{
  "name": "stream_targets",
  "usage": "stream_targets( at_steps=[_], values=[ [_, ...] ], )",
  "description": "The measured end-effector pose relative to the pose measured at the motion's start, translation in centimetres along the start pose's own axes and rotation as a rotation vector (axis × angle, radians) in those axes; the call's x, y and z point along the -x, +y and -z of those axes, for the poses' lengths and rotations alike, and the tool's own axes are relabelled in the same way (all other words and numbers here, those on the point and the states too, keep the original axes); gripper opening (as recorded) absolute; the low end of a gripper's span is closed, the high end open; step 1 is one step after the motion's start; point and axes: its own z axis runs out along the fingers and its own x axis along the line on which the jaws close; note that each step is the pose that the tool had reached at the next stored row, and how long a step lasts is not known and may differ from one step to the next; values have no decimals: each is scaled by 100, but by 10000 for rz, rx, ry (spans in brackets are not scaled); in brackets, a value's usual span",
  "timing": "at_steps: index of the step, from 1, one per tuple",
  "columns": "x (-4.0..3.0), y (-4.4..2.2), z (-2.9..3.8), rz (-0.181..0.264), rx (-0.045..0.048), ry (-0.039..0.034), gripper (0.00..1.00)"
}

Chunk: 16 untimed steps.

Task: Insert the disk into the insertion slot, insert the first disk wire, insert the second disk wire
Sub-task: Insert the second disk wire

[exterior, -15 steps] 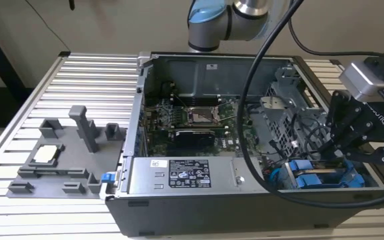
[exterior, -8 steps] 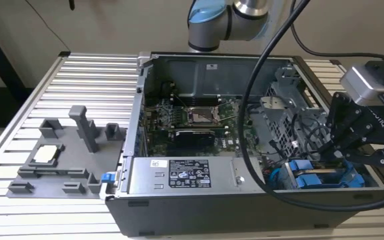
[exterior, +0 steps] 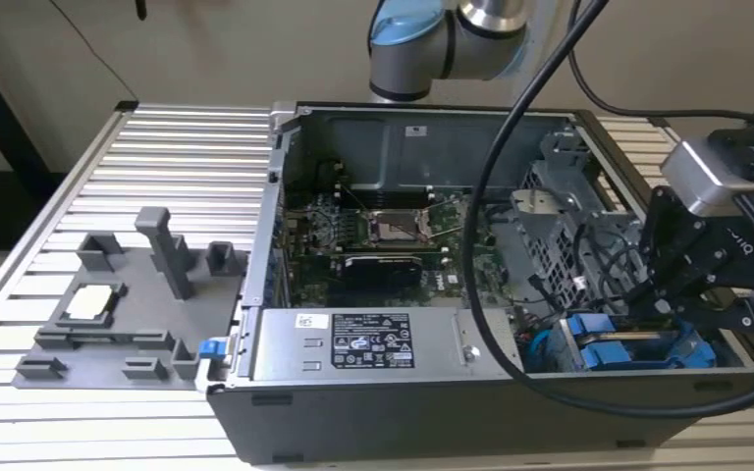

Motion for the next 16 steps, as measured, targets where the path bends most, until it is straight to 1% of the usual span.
stream_targets(
  at_steps=[2,4,13,16],
  values=[
    [-1,10,-15,-19,-83,1,16],
    [-2,13,-22,-28,-116,4,16],
    [-3,12,-39,-41,-121,6,16],
    [-4,0,-48,-37,-123,0,16]
  ],
)
